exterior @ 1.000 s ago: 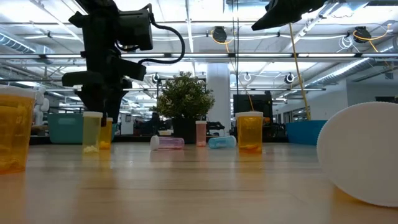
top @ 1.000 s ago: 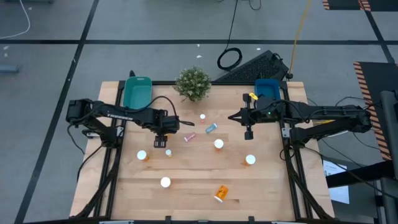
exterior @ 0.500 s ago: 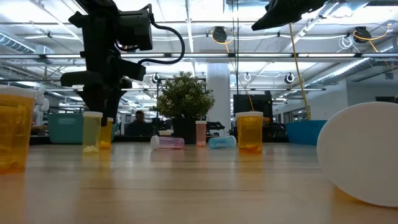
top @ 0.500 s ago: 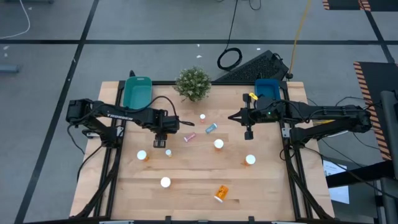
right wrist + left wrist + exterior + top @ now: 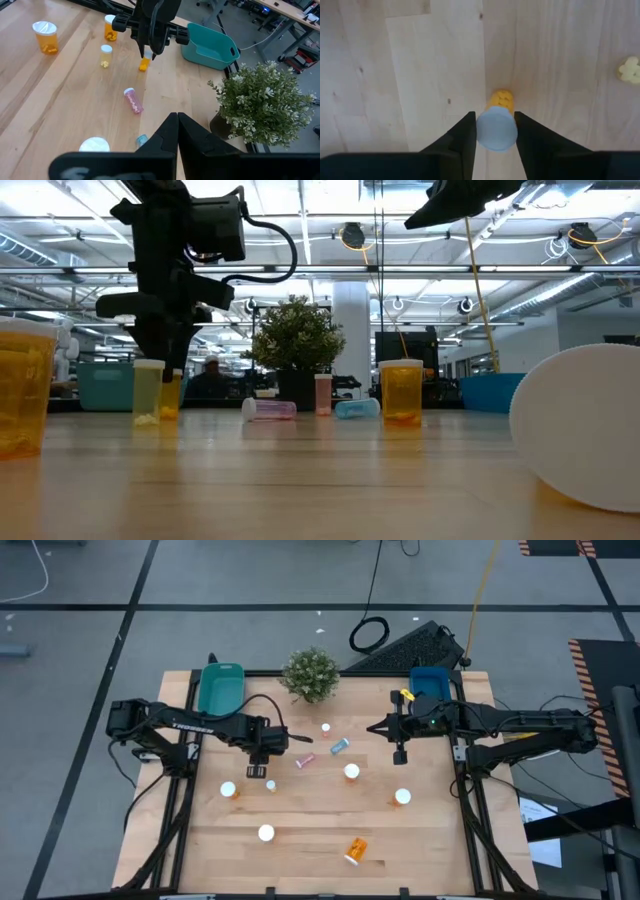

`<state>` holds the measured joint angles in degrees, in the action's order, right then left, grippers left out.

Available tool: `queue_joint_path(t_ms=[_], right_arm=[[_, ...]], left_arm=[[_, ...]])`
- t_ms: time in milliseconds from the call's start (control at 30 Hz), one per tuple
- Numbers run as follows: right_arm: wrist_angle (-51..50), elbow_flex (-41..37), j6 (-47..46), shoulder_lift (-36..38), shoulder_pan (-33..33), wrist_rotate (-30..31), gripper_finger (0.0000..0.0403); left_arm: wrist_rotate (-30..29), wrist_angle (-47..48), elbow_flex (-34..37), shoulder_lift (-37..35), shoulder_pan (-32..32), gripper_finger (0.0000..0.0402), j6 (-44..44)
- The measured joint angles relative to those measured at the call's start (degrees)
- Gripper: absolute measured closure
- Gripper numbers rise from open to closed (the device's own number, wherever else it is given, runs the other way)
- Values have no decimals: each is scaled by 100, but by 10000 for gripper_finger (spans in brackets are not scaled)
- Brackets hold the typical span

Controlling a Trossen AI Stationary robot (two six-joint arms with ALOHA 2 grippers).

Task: Pick and place medicine bottles into bin by pill shape (circle, oval)
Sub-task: Put the small orange pill bottle into the green bin

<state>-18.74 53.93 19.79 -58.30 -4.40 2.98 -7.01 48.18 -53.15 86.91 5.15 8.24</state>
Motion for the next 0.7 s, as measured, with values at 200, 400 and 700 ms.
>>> queue_joint_path(t_ms=[200,400,700], right_arm=[[0,0,44,-2,0,0,403],[0,0,46,-2,0,-2,403],[0,-1,90,-2,0,0,403]], left_arm=[[4,7,0,0,0,278,-18],[5,148,-14,-2,0,280,-16],[7,874,-524,-2,2,281,-103]])
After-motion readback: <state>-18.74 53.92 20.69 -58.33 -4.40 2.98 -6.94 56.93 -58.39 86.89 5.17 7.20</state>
